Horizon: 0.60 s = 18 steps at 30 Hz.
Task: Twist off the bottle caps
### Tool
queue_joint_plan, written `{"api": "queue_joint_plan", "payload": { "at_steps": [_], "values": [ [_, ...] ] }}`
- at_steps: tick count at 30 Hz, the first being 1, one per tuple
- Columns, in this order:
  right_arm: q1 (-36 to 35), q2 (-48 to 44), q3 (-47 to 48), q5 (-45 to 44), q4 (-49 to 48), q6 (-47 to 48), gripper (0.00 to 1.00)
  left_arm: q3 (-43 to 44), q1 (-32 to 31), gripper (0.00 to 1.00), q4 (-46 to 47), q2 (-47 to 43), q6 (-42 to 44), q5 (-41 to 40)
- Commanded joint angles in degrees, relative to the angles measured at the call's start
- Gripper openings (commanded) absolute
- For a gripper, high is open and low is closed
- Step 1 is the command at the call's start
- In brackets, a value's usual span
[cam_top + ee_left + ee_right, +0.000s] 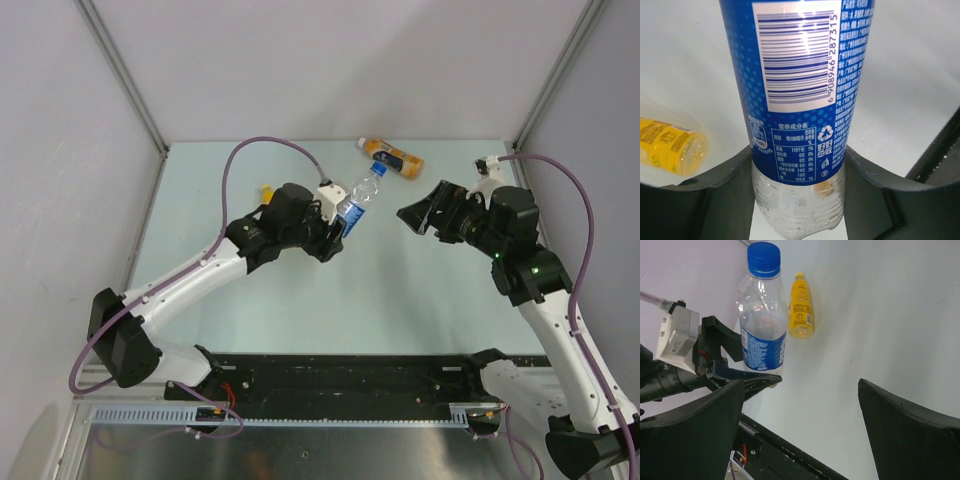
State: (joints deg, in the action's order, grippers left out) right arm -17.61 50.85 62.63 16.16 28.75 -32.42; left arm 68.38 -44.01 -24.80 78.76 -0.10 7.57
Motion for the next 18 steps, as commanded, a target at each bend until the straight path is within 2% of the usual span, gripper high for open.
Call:
{"api": "queue_joint_plan", "payload": {
  "at_steps": [1,3,11,18],
  "values": [
    [-1.1,0.8,0.4,0.9,-3.8,-0.7,0.99,1.4,-0.2,0.00,-1.2,-1.4,-0.1,-7.7],
    [-1.8,1.8,0.4,1.1,-5.8,-1.4,0.99,0.9,-0.2,0.00,-2.1,-1.8,0.0,-11.2],
    [-7.4,7.9,0.4,-0.5,-13.2,-3.3,0.99,0.3,-1.5,0.00,-2.7,-3.3,1.7,-15.8],
    [-8.3,8.9,0.4,-3.5,-16.9,-4.4,0.99,0.1,-4.6,0.00,-3.4,-2.8,2.9,-23.2]
  ]
}}
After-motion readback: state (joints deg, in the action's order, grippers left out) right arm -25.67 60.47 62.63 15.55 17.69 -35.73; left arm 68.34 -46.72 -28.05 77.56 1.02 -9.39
